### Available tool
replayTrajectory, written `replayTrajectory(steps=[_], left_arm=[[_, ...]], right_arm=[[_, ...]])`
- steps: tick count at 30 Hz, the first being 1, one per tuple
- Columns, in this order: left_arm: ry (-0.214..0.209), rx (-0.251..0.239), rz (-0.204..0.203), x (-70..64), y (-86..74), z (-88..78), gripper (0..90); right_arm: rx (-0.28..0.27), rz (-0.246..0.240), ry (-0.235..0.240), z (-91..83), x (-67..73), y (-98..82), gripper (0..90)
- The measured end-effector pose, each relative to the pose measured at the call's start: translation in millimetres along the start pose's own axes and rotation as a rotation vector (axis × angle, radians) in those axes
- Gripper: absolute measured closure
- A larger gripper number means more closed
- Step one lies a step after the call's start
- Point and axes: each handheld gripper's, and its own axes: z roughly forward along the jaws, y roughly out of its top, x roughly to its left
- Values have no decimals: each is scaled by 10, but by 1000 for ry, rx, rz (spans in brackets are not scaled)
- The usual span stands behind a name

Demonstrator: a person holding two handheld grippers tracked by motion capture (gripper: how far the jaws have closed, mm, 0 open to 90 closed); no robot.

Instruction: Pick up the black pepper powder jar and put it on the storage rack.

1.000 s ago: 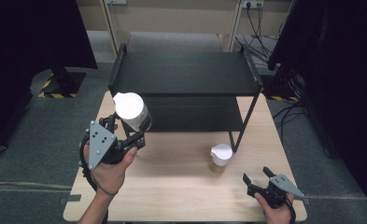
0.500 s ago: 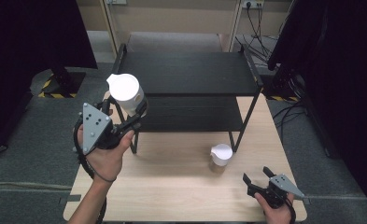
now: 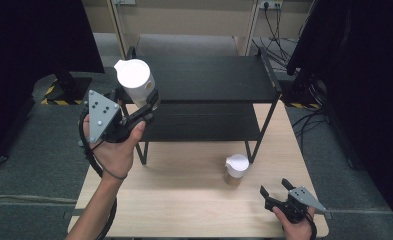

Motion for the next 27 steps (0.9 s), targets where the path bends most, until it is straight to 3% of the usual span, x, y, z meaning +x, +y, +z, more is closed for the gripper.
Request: replayTrajectory(steps=[16, 27], left_arm=[[82, 80, 4, 68, 85, 359, 307], [108, 137, -4, 99, 103, 470, 307]], right_arm=[[0, -3, 1, 0, 3, -1, 100], [-1, -4, 0, -1, 7, -2, 100]])
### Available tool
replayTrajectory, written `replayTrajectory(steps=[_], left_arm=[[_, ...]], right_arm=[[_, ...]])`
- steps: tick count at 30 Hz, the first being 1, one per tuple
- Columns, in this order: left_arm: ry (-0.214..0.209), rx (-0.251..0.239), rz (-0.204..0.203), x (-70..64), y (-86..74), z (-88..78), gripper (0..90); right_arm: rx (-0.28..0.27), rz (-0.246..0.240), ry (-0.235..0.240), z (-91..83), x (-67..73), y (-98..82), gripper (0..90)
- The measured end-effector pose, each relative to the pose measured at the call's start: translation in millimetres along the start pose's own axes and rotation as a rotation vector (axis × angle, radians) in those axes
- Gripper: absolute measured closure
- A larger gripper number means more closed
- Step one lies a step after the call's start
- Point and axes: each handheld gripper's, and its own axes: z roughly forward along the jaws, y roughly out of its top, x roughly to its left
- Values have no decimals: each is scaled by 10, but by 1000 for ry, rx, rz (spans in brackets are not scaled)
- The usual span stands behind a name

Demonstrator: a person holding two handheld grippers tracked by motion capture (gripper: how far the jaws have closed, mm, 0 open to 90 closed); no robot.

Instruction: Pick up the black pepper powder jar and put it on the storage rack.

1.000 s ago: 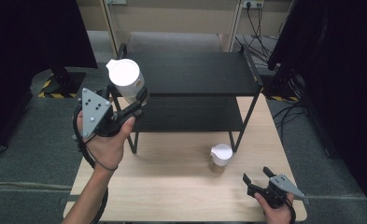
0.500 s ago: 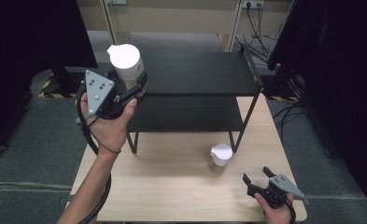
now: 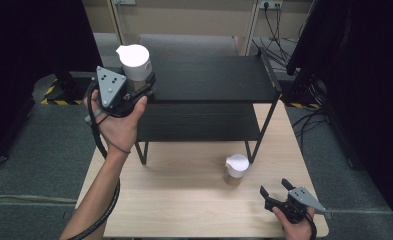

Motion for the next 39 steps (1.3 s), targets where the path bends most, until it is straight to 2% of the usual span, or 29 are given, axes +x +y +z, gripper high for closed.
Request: replayTrajectory(steps=[7, 11, 18, 22, 29, 31, 33, 34, 39], left_arm=[[-7, 35, -16, 28, 83, 66, 305], [-9, 45, -42, 57, 97, 106, 304], [-15, 61, -49, 88, 129, 136, 301], [-13, 70, -68, 112, 133, 156, 299], [-12, 76, -66, 113, 143, 172, 292], [-9, 68, -62, 110, 136, 169, 272], [5, 53, -65, 89, 122, 150, 184], [12, 52, -50, 61, 123, 124, 167], [25, 41, -37, 5, 101, 39, 159]], right_arm=[[0, -4, 0, -1, 3, -1, 100], [0, -5, 0, -1, 3, -1, 100], [-1, -4, 2, -2, 0, -2, 100], [-2, -6, 1, -3, 3, -4, 100], [-2, -5, 0, -3, 5, -4, 100], [-3, -6, 0, -4, 4, -6, 100], [-3, -4, 0, -5, 3, -6, 100], [-3, -4, 0, -5, 3, -6, 100], [-1, -5, 1, -2, 2, -2, 100]])
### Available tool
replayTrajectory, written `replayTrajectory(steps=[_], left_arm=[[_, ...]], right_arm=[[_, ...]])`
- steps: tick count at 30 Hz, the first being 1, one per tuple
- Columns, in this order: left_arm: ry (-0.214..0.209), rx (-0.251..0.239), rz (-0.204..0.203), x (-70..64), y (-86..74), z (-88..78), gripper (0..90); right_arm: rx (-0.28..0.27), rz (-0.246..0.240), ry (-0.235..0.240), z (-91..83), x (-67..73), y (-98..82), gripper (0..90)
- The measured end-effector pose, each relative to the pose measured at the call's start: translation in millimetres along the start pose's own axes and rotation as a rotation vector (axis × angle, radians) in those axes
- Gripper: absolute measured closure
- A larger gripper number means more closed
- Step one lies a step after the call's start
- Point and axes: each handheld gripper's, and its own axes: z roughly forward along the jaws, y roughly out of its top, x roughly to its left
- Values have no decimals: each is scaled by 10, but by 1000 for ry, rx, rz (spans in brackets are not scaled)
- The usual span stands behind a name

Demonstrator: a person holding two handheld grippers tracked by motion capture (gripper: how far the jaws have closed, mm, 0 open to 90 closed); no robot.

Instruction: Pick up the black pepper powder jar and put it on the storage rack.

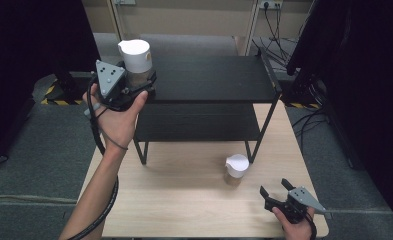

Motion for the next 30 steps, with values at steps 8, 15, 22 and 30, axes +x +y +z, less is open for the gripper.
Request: replayTrajectory(steps=[8, 15, 22, 30], left_arm=[[-5, -24, -3, -20, -73, -160, 150], [-22, -43, 6, -52, -163, -302, 151], [-38, -46, 15, -64, -292, -417, 151], [-55, -55, 25, -85, -428, -553, 151]], right_arm=[[0, -1, 0, 0, 2, -1, 100], [-1, -1, 0, -1, 1, -3, 100], [0, -4, -1, -1, 6, 0, 100], [-1, -4, -1, -1, 5, -1, 100]])
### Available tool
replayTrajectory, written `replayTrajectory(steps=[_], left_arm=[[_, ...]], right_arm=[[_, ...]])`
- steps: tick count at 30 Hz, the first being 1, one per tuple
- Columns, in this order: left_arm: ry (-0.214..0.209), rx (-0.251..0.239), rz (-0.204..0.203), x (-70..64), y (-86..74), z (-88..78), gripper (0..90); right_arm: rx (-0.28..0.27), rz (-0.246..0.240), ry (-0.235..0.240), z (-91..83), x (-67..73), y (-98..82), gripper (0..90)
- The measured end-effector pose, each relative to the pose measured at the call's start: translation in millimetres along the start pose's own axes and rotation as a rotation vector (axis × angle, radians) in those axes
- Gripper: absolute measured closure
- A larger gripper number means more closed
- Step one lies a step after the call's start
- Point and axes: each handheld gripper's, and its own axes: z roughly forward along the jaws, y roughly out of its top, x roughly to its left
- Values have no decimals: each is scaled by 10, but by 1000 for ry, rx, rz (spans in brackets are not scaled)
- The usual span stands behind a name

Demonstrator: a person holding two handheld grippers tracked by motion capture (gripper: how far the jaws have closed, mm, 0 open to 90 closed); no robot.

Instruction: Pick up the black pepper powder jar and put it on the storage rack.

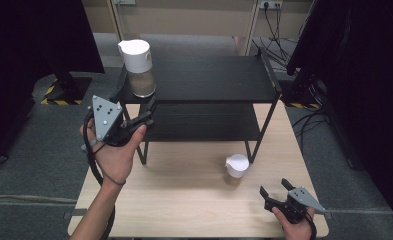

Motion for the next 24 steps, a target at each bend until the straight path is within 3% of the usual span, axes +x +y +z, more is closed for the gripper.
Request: replayTrajectory(steps=[13, 20, 24], left_arm=[[-47, 9, 11, -14, -284, -199, 149], [-75, 16, -3, 14, -482, -237, 148], [-93, 11, 23, 26, -613, -251, 146]], right_arm=[[3, 0, 1, 3, -1, 6, 99], [2, -1, -1, 2, 5, 4, 99], [3, 0, 0, 2, 3, 5, 99]])
